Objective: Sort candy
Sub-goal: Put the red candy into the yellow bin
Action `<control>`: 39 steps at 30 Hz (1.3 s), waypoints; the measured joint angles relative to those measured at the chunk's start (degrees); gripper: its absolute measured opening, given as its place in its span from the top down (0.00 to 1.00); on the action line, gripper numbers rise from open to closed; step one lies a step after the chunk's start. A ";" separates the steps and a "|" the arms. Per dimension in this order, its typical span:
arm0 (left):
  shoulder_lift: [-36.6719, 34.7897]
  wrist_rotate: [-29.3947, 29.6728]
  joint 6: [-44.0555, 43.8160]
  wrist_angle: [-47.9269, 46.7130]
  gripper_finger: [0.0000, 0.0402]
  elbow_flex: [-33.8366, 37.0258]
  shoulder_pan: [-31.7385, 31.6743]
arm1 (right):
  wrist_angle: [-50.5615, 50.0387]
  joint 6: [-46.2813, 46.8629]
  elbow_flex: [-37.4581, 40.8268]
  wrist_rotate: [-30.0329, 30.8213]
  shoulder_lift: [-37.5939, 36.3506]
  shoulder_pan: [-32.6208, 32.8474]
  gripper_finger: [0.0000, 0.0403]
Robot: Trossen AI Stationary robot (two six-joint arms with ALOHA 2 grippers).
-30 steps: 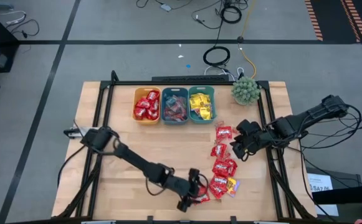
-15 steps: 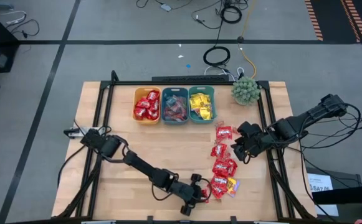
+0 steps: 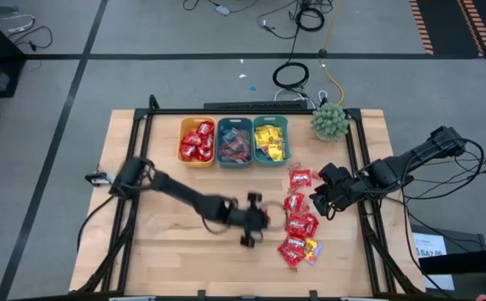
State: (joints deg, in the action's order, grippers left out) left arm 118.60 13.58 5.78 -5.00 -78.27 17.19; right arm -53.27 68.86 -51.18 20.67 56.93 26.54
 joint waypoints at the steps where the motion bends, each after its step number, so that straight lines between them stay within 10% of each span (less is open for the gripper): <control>1: -2.23 0.02 0.61 0.51 0.87 1.72 -1.36 | -0.01 0.70 0.00 0.06 0.00 0.11 0.60; 19: -49.89 -6.03 8.11 19.24 0.87 43.15 -26.70 | 3.97 7.06 0.00 6.54 5.46 1.21 0.60; 25: -52.39 -16.88 9.74 19.01 0.87 46.51 -40.09 | 8.31 7.12 0.00 6.80 9.43 1.20 0.60; 39: -54.31 -16.44 5.08 16.61 0.87 46.89 -56.85 | 8.94 22.14 0.00 6.11 15.65 1.21 0.60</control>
State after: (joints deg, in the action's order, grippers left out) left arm 64.29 -2.86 10.86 11.62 -31.38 -39.66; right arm -44.33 91.00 -51.18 26.78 72.58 27.75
